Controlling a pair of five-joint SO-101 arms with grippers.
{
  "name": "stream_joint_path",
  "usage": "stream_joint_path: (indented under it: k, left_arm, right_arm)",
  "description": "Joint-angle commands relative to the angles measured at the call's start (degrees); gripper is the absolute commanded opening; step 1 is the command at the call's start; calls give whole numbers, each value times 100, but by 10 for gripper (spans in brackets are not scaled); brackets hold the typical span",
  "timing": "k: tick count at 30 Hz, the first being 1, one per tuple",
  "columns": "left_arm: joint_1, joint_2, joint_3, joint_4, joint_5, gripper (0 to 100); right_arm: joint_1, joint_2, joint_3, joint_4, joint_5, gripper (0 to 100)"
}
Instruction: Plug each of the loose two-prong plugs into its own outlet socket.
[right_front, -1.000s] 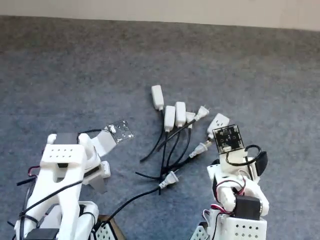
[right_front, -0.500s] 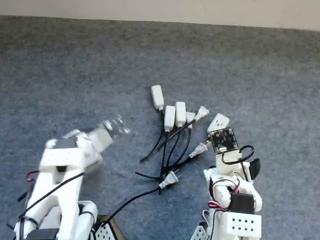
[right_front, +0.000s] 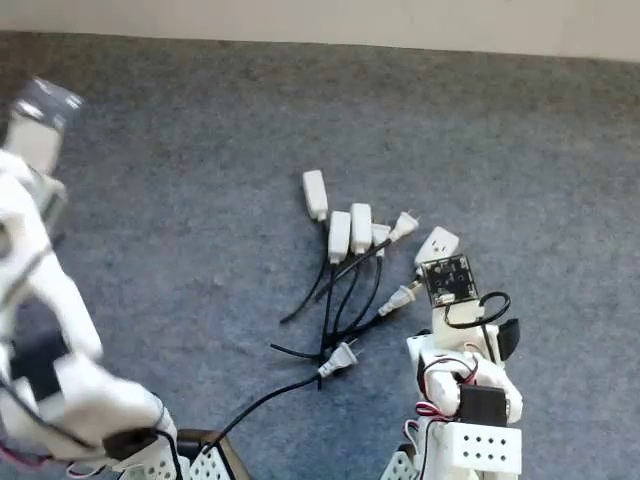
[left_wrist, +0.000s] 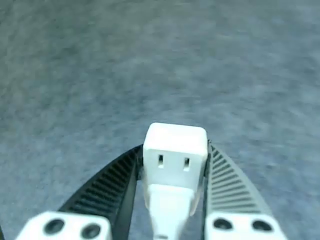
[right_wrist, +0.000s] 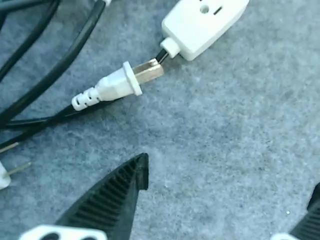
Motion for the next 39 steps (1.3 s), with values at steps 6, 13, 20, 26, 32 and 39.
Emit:
stream_joint_path:
  k: [6, 13, 20, 26, 32, 39]
  left_arm:
    - [-163, 5736, -8901, 1916, 316, 5]
    - [171, 6888, -9007, 1512, 527, 164]
    - [664, 6853, -8945, 1908, 888, 241]
    - [655, 6809, -9455, 1925, 914, 239]
    - [699, 5745, -9402, 1899, 1503, 239]
    - [2176, 4637, -9349, 3569, 1741, 239]
  right_arm:
    - [-48, 4, 75, -119, -62, 461]
    - [-57, -22, 171, -127, -62, 461]
    - [-57, -22, 171, -127, -62, 461]
    - [-57, -22, 180, -127, -62, 461]
    - [-57, -22, 180, -127, -62, 461]
    - [-31, -22, 180, -198, -264, 461]
